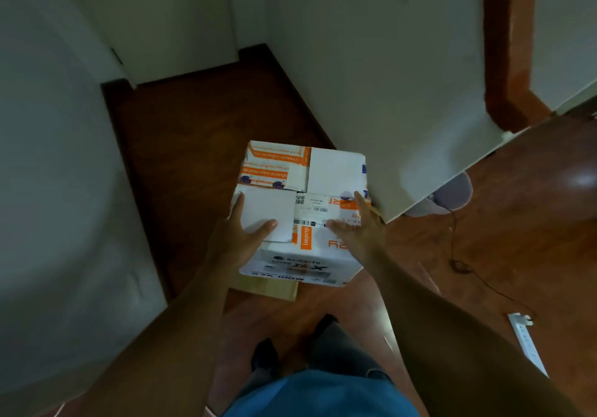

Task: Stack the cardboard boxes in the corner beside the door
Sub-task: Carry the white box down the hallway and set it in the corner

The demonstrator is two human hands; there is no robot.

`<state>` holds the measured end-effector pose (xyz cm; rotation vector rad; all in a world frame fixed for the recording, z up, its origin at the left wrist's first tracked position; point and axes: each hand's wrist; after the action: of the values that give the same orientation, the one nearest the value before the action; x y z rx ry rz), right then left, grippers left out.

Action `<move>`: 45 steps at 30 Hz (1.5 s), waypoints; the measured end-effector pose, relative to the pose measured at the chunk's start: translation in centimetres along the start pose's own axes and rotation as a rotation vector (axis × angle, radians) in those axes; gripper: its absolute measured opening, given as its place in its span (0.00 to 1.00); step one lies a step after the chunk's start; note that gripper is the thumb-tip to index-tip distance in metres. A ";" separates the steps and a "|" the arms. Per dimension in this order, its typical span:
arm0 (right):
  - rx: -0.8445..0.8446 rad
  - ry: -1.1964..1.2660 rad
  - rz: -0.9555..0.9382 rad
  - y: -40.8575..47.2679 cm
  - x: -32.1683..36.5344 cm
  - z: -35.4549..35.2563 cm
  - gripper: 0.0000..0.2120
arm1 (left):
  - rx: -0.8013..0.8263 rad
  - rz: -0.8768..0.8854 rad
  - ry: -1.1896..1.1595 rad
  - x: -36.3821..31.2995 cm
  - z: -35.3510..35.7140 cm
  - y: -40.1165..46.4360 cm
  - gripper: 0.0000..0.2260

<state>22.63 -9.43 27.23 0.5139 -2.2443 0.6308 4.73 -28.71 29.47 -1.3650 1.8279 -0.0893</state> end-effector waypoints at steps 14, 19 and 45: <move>0.199 -0.036 -0.102 9.8 5.9 5.2 0.49 | -0.062 -0.124 0.021 -0.2 -5.7 7.3 0.44; 0.195 -0.026 -0.100 14.6 8.6 6.8 0.49 | -0.041 -0.092 0.012 -2.0 -8.2 12.8 0.44; 0.092 -0.078 0.057 41.1 35.8 26.8 0.47 | 0.072 0.026 0.006 -4.8 -34.5 50.4 0.40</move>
<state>-37.00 1.87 25.86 0.5304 -2.3181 0.7578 -55.64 -18.15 29.19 -1.2917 1.8288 -0.1446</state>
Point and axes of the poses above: each hand's wrist, its own y-axis towards the middle knuckle, its own z-axis out of the palm, x = y × z, and after that the axes turned 8 degrees about -z, right-handed
